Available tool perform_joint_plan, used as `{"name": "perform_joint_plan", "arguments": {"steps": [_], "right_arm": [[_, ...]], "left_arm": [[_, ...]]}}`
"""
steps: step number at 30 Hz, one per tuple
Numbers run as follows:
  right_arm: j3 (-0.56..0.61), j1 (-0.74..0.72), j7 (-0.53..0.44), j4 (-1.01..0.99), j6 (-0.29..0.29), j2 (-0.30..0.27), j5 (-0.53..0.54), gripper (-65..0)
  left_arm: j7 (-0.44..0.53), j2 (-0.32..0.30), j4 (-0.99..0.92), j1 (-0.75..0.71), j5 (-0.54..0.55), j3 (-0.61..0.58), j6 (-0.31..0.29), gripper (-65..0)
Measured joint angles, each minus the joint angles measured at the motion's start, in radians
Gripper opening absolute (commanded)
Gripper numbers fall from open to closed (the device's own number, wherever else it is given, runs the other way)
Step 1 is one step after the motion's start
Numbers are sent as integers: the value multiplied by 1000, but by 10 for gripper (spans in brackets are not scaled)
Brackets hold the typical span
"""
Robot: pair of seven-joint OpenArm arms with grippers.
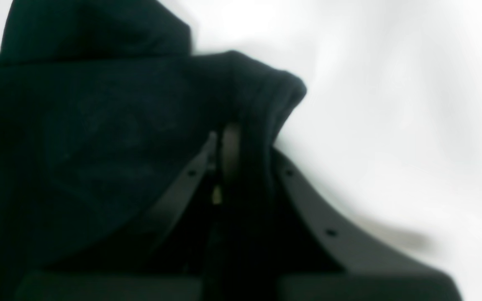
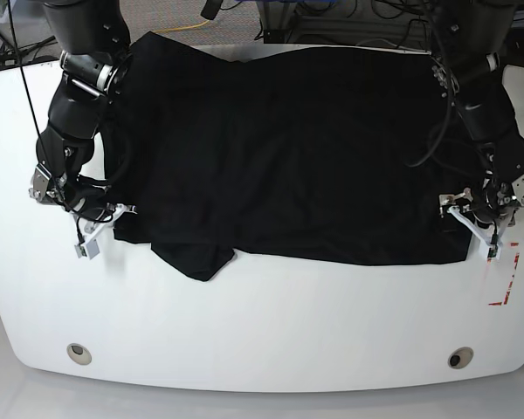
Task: Fold the T-shirt properly
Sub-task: 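Grasp the T-shirt's side edges with both grippers, then lift the held edge with both grippers and fold it over the shirt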
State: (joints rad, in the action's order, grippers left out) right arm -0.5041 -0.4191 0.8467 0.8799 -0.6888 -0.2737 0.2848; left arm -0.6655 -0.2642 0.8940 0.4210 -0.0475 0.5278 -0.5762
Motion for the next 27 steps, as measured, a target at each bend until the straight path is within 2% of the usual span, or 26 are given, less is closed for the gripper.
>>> {"name": "perform_joint_plan", "arguments": {"steps": [2,4,9,11,12,18,24,27], "right_arm": [[2,0,4,16,0,11,0,-650],[2,0,5,29,-1,13,1,-650],[1,2,5,30,0,8,0,-650],[1,2,5,30,0,8,0,-650],[1,2,6,30,0,9,1,-650],[2,18,6,45,0,9,0,-650],[2,50,72,177,-3,11,0,-650],[1,46,73,213,-4,8,5,-650]], "left_arm": [[2,0,-17,6,-1,0,-1,-76],[13,0,-23,6,6,0,-8,-147],[30,0,-23,-16,18,0,-9,-475],[49,0,-20,-25,24,0,-9,-628],[50,-1,-20,-25,29,1,-9,-650],[21,3,8,-36,25,-2,-16,-650],[-52,46,203,-120,-14,-5,-27,-650],[-90,67,286,-130,-14,-9,-40,-650]]}}
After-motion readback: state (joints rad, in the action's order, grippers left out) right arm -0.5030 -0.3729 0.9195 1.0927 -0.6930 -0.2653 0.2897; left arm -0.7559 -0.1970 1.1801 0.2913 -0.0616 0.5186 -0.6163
